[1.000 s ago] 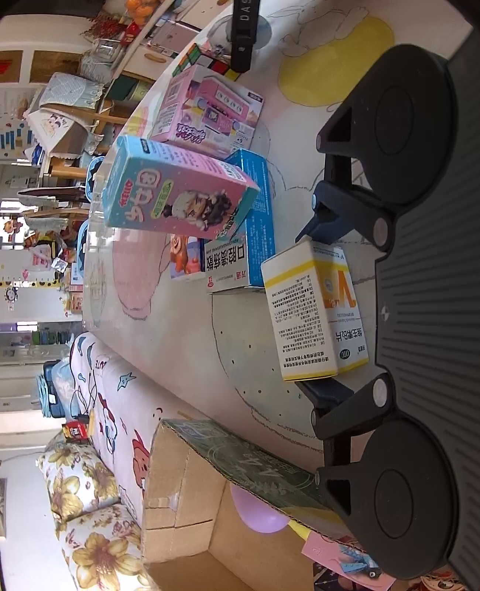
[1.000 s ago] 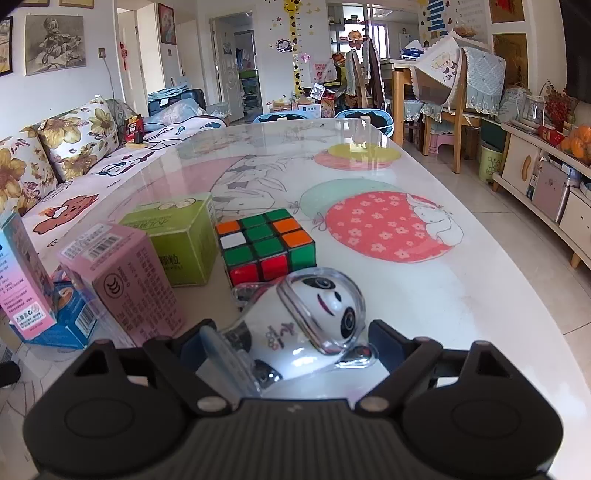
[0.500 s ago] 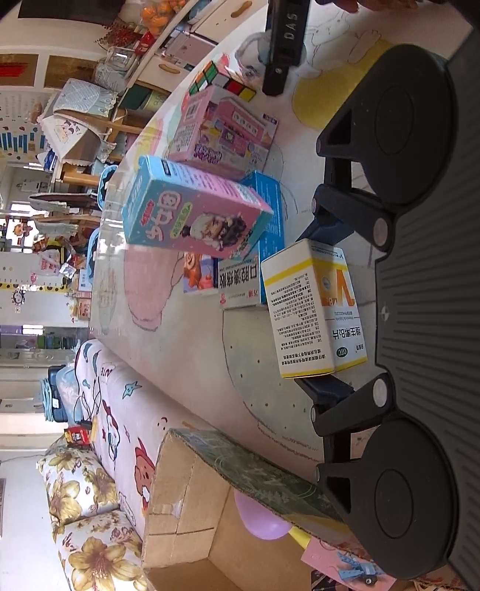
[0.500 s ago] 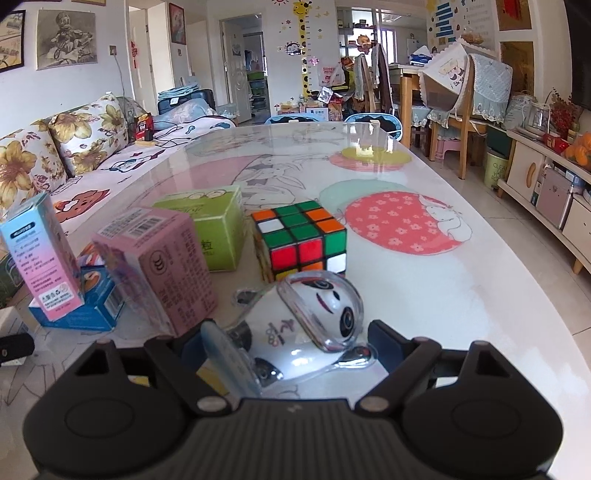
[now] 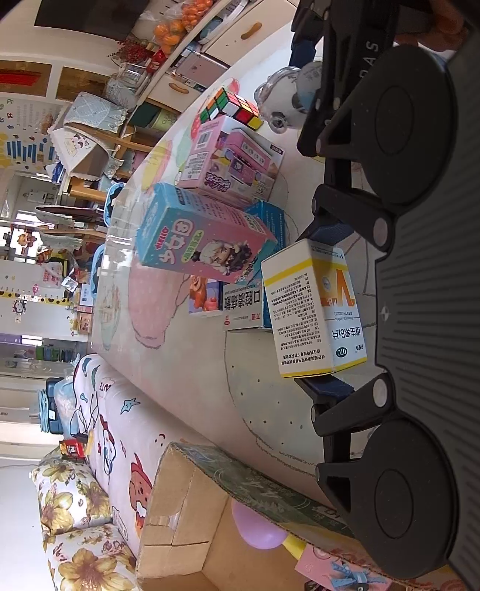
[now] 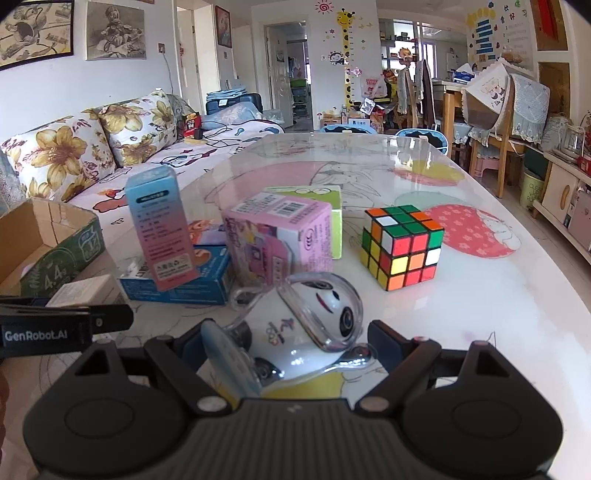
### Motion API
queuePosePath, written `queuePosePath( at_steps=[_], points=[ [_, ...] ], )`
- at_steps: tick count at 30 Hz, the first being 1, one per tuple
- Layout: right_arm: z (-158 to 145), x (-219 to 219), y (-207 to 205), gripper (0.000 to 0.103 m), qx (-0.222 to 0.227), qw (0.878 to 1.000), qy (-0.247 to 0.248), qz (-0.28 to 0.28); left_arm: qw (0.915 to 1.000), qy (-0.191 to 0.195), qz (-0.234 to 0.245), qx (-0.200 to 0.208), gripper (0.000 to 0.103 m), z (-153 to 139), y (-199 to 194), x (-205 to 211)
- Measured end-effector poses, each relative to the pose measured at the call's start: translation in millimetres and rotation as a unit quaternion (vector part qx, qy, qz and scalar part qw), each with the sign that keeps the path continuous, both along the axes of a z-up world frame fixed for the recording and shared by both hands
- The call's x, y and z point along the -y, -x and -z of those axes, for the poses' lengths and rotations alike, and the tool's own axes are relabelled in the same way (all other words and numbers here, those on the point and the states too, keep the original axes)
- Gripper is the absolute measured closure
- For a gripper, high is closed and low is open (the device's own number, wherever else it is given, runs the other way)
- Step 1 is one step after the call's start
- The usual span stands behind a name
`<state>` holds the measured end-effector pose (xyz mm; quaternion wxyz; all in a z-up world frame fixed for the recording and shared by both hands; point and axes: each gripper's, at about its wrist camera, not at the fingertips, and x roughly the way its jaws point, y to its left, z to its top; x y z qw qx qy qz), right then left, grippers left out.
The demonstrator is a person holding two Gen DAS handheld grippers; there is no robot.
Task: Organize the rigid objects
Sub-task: 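Carry medicine box and panda figurine into the cardboard box and open both tools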
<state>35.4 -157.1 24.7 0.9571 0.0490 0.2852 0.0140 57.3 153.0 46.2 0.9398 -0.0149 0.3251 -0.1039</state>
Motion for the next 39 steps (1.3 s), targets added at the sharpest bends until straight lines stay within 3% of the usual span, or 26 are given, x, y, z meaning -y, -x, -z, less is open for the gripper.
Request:
queuePosePath(
  at_steps=[24, 39],
  points=[
    [-51, -53, 9, 0.015, 0.060, 0.998, 0.018, -0.017, 0.9980, 0.037, -0.003, 0.052, 0.017, -17, 14, -11],
    [-82, -110, -10, 0.015, 0.096, 0.992, 0.037, -0.074, 0.9887, 0.094, -0.079, 0.085, 0.017, -31, 16, -45]
  ],
)
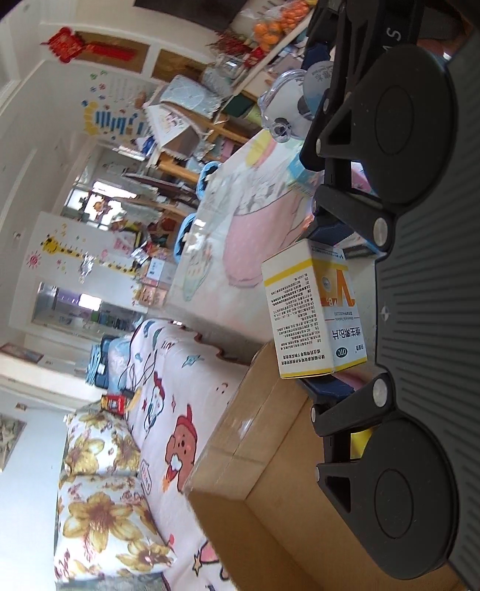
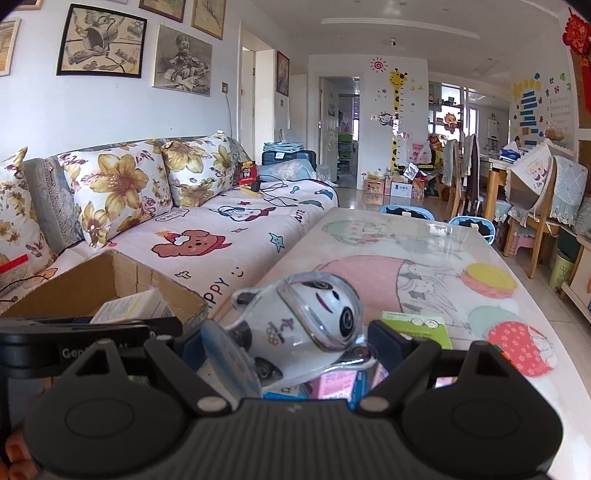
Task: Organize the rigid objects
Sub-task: 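Carry medicine box and panda figurine into the cardboard box and open both tools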
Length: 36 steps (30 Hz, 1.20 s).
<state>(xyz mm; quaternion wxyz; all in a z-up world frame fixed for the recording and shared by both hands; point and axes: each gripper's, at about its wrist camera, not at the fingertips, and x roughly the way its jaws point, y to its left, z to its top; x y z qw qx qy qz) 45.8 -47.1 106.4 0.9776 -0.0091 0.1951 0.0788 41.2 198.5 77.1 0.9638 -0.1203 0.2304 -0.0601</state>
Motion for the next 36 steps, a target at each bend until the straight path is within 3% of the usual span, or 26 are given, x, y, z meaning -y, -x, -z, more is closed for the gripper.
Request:
queuePosePath(
  at_steps=[6, 12, 18, 32, 34, 36],
  points=[
    [-8, -36, -20, 0.015, 0.010, 0.999, 0.003, -0.043, 0.9970, 0.025, -0.073, 0.006, 0.017, -5, 1, -25],
    [-3, -70, -44, 0.015, 0.000, 0.996, -0.004, -0.085, 0.9864, 0.045, -0.158, -0.014, 0.017, -5, -1, -44],
    [10, -103, -58, 0.015, -0.011, 0.991, 0.002, -0.134, 0.9761, 0.045, -0.208, -0.045, 0.017, -6, -2, -52],
    [31, -145, -75, 0.016, -0.030, 0.976, 0.058, -0.208, 0.9648, 0.038, -0.248, -0.080, 0.018, -3, 3, -57],
    [30, -144, -71, 0.013, -0.028, 0.977, 0.058, -0.204, 0.9649, 0.036, -0.248, -0.077, 0.006, -4, 2, -57],
    [29, -141, -65, 0.012, -0.025, 0.978, 0.056, -0.198, 0.9658, 0.032, -0.247, -0.073, 0.002, -6, 3, -55]
  ],
)
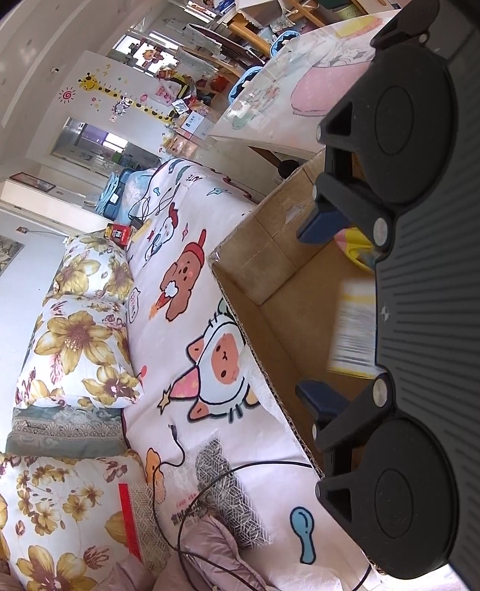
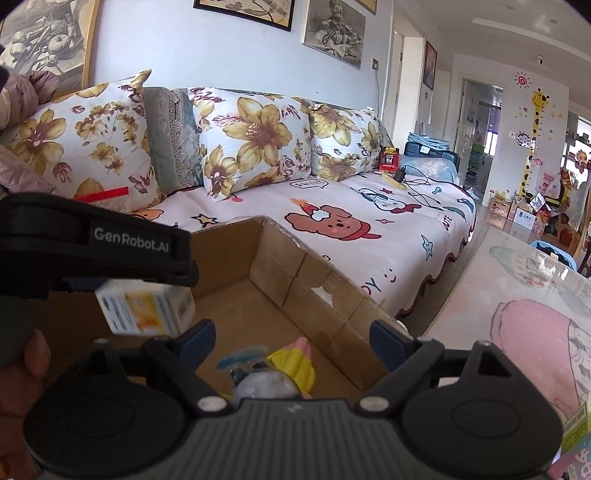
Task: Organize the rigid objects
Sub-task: 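Carry medicine box and panda figurine into the cardboard box and open both tools, then move both open tools back over the table toward the blue box and cube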
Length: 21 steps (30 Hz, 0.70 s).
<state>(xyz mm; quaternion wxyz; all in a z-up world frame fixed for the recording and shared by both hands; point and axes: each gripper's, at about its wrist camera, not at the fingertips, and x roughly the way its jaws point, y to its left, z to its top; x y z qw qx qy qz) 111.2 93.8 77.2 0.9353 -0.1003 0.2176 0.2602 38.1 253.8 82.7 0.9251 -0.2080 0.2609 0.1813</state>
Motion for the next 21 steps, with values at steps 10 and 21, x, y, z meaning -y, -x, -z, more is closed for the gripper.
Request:
queuePosePath(
  at_steps=[10, 21],
  points=[
    [-8, 34, 32, 0.008, 0.032, 0.998, 0.005, 0.060, 0.9988, -0.021, 0.044, 0.002, 0.000, 1, -6, 9],
    [-10, 65, 51, 0.008, 0.042, 0.994, -0.008, 0.104, 0.9962, -0.034, 0.079, 0.010, 0.000, 3, -11, 10]
  ],
)
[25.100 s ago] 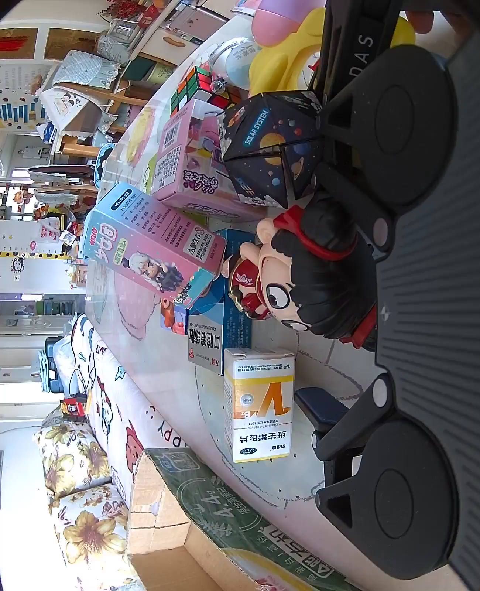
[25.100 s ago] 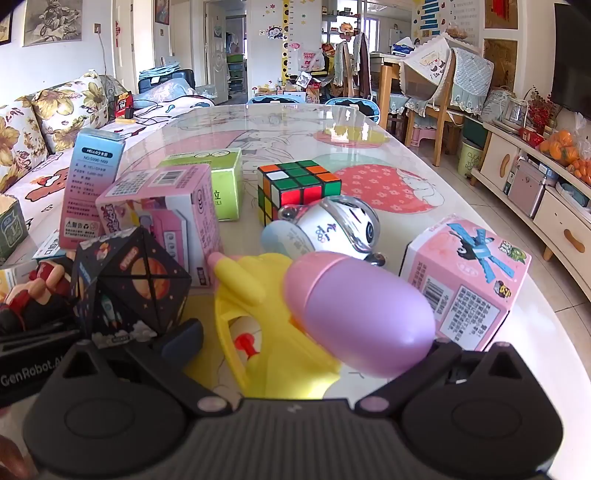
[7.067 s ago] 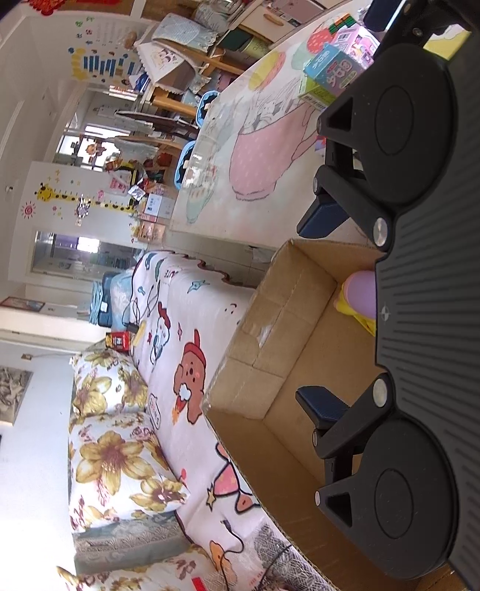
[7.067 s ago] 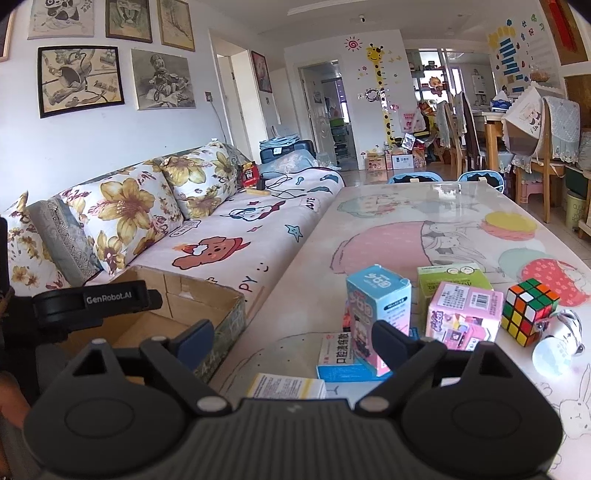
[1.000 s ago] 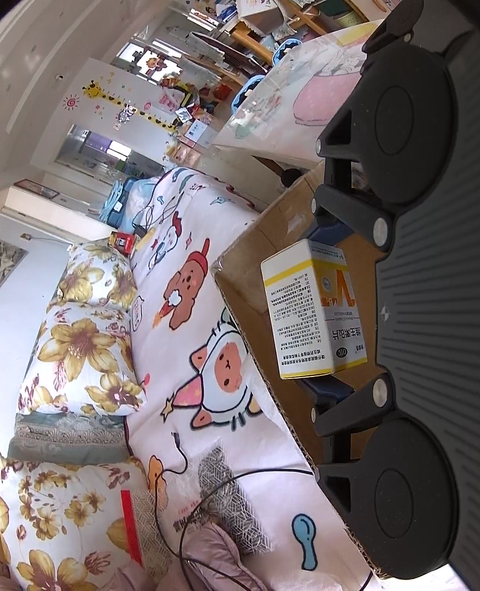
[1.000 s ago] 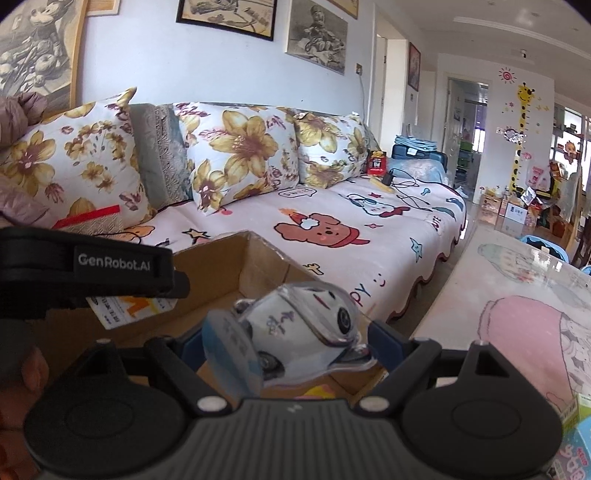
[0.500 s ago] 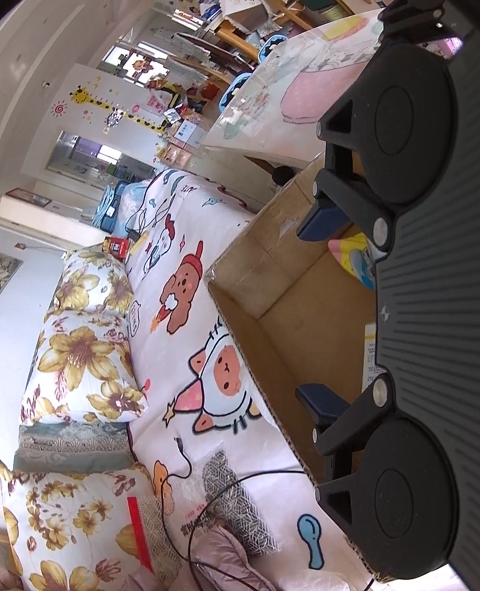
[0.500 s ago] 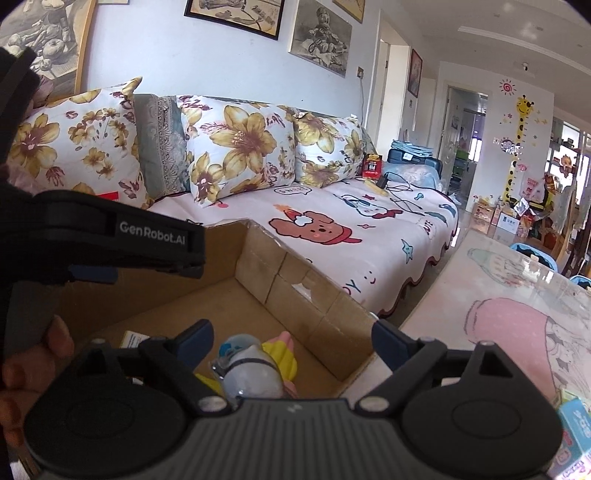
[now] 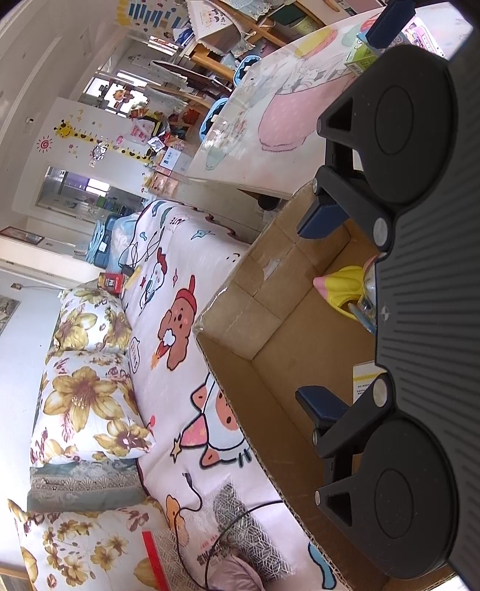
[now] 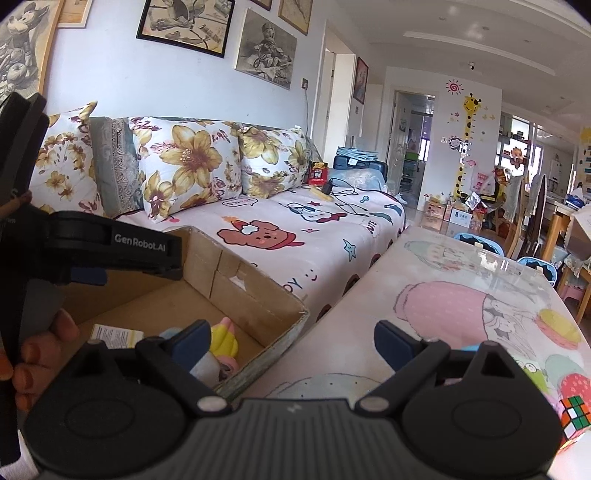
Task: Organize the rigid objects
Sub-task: 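Move both open tools back over the table toward the blue box and cube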
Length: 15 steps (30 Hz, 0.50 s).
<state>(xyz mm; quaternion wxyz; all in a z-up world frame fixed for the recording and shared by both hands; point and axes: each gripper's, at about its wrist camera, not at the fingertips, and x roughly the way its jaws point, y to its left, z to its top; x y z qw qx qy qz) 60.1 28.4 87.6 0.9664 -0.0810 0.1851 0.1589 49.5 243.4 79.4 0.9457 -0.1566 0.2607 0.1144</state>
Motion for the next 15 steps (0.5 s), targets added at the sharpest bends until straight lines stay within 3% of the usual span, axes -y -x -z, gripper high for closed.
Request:
queuePosePath(
  at_steps=[15],
  points=[
    [8, 31, 21, 0.008, 0.012, 0.999, -0.001, 0.033, 0.9979, -0.029, 0.058, 0.004, 0.000, 5, -9, 10]
  ],
)
